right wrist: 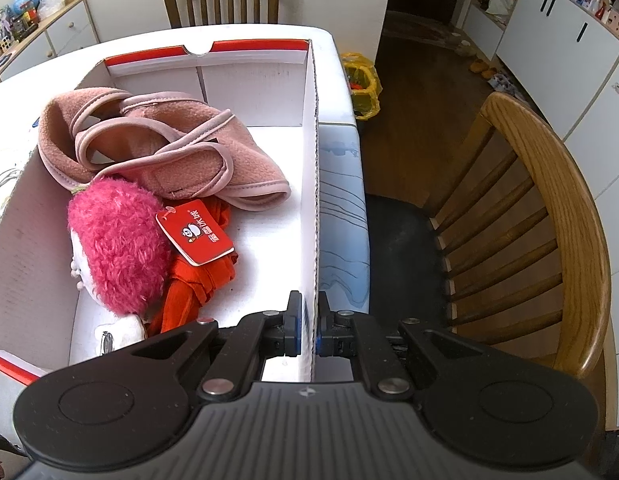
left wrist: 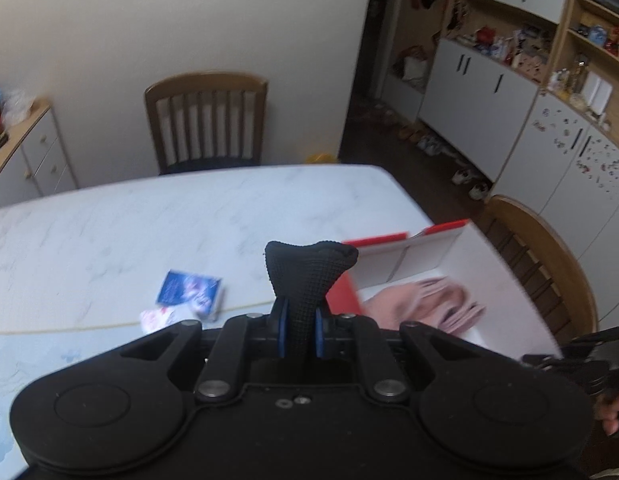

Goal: Organize objects
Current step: 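Lift the black cloth into the box and release it beside the doll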

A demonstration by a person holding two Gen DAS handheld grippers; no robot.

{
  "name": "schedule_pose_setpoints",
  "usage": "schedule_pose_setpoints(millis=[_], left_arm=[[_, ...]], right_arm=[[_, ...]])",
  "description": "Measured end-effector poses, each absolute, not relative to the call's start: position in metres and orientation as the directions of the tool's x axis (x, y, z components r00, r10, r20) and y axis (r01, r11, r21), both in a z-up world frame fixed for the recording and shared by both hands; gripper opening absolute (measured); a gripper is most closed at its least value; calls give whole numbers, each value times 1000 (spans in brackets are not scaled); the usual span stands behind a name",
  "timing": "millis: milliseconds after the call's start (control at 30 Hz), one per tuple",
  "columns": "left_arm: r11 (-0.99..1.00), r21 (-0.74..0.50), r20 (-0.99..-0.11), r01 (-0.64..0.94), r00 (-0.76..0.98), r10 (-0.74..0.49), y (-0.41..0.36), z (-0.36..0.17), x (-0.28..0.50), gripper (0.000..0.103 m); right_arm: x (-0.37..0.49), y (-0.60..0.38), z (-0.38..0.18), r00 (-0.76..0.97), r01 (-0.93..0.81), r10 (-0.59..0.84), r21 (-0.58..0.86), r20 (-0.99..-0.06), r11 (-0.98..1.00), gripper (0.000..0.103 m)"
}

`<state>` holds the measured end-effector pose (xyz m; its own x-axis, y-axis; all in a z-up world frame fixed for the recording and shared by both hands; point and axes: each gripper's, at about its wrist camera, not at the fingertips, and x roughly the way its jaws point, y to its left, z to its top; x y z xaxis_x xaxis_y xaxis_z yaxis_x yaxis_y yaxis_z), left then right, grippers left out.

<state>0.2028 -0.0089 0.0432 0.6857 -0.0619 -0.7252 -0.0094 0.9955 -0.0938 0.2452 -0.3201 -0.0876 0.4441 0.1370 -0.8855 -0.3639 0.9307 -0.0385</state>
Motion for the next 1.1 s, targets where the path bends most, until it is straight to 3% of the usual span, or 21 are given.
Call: schedule_pose_setpoints(millis=[400,833,1100], left_arm=[[976,-113,-698,184,685,-210,-100,51,221,10],[919,-198,-754,341,547,-365,-173,2,234,10],[914,-229,-804,334,464,-371,-189,-45,235,10]], right_arm=[[243,-327,-79,458,-376,180,-7,-870,927,6],[240,-338,-73,460,-382,221,33,-860,923,6],[239,-340,-73,458,-391,235,43,-857,920,6]])
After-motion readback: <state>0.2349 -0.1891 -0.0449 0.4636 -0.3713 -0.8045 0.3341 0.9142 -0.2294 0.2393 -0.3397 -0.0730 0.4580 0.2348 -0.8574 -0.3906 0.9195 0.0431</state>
